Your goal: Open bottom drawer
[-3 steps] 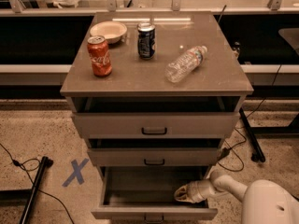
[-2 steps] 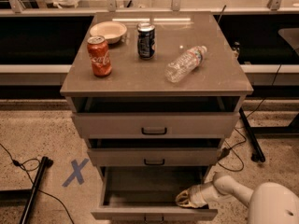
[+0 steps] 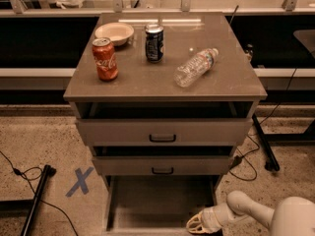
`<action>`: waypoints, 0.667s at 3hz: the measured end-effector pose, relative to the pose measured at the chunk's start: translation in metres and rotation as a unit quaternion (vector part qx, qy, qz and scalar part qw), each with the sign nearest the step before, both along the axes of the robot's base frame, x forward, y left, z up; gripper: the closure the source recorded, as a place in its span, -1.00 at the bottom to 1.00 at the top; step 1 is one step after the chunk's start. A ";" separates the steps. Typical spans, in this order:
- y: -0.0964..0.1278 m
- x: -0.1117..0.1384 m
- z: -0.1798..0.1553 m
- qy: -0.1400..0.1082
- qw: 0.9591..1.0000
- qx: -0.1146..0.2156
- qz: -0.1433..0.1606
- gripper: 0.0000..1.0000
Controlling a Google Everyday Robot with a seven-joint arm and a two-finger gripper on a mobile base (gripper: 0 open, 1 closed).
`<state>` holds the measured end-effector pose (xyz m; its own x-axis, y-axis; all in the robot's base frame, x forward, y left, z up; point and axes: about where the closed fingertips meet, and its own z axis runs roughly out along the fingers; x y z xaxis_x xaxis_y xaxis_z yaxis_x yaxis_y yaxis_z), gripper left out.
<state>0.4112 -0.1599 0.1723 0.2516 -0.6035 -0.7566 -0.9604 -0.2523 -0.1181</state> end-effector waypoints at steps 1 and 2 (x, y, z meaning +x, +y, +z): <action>0.002 -0.010 0.004 -0.001 1.000 0.008 0.010 1.00; 0.003 0.005 0.033 -0.018 0.999 0.042 -0.021 1.00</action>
Offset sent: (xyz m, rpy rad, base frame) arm 0.0294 -0.0013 0.0737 0.1719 -0.0853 -0.1413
